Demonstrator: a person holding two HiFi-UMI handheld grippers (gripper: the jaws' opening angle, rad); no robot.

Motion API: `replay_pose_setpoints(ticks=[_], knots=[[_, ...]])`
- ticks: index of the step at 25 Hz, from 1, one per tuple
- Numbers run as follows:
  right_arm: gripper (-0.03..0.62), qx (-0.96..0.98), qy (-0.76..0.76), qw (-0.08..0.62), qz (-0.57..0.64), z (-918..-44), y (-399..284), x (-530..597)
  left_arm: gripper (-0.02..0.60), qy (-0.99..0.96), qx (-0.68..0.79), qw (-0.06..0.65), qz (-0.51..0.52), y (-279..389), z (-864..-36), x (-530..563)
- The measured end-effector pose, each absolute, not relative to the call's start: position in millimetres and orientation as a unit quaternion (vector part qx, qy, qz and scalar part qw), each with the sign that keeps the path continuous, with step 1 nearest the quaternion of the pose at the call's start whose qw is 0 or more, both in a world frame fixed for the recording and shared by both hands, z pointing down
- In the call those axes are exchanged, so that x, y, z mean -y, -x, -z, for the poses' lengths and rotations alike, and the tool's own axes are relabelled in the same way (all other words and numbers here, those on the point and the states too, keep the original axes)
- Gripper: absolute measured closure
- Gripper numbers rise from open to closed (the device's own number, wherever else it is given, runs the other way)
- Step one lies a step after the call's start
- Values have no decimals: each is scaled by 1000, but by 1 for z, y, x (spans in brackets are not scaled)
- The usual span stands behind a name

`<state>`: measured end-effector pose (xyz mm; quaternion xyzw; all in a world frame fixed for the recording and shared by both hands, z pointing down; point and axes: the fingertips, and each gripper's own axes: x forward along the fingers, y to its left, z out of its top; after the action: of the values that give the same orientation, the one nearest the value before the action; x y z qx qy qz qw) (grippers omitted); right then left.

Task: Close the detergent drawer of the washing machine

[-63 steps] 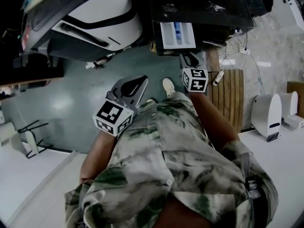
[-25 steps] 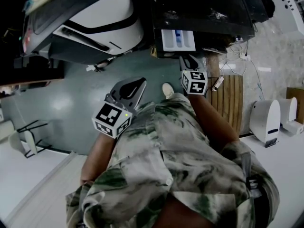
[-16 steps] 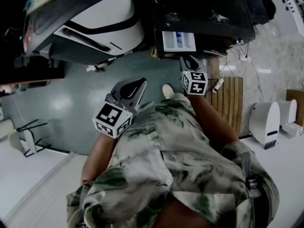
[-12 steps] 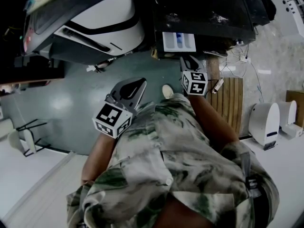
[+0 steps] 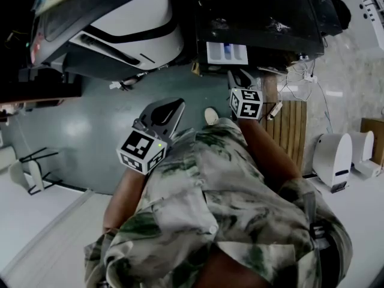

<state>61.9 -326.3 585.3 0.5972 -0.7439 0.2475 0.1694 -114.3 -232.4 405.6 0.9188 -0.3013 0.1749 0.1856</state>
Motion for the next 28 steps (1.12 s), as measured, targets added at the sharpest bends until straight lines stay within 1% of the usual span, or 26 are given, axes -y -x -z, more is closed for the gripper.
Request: replay_pose_setpoints(ticks=[28], knots=[[465,756,-583,169,-244,-586,-65,356,558,-909,325,191,-179,111,-406,245]])
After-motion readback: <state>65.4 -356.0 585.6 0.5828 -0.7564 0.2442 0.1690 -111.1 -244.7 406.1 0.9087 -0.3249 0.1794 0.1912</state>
